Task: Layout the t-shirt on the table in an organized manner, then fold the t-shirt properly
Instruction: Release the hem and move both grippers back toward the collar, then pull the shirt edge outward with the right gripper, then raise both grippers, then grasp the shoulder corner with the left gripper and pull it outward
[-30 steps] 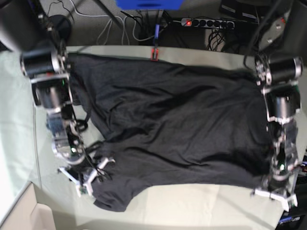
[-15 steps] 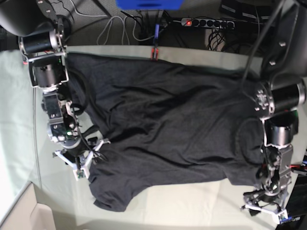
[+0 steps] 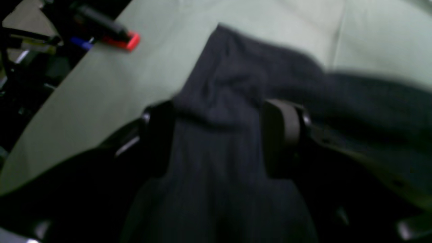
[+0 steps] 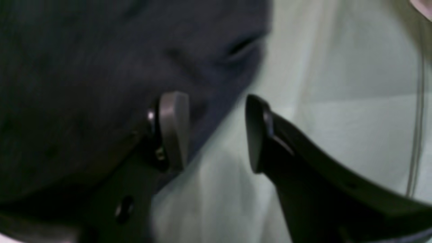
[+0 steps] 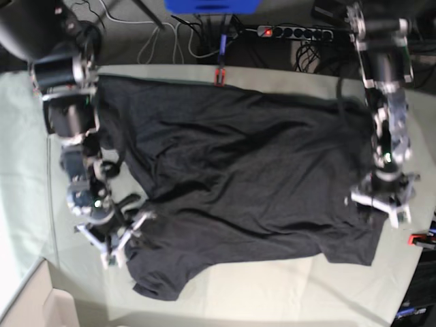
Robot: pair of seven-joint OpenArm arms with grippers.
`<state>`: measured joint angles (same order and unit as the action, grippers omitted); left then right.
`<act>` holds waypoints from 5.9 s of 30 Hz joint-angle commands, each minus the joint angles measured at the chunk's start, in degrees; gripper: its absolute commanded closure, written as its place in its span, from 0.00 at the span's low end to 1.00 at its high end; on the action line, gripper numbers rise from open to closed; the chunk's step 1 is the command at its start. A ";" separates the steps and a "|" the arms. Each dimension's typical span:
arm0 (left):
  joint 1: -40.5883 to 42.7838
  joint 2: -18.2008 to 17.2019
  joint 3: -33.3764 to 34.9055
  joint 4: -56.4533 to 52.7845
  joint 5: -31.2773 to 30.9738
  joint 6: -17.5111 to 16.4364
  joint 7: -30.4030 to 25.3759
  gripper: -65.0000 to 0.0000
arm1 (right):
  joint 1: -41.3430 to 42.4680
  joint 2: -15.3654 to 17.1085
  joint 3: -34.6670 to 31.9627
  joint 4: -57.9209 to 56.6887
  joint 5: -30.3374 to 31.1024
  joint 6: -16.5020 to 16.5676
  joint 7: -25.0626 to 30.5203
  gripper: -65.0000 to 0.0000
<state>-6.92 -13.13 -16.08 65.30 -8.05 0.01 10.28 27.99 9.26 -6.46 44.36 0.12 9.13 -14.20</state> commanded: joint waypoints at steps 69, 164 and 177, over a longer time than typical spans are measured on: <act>29.38 11.32 -5.24 18.09 -0.17 -0.32 -1.80 0.40 | 6.78 9.78 15.47 -19.00 0.19 -0.47 15.21 0.26; 25.60 6.40 -11.48 37.52 -0.17 -0.23 30.99 0.55 | -39.72 1.69 26.55 33.93 -0.08 -0.20 5.54 0.25; 22.79 9.39 -11.57 44.81 -0.08 -0.32 41.01 0.46 | -47.02 -0.60 26.55 43.51 0.01 -0.20 5.54 0.25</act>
<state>16.12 -3.38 -27.44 109.01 -8.71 -0.56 52.10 -19.42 8.19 19.88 86.65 -0.16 9.13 -10.07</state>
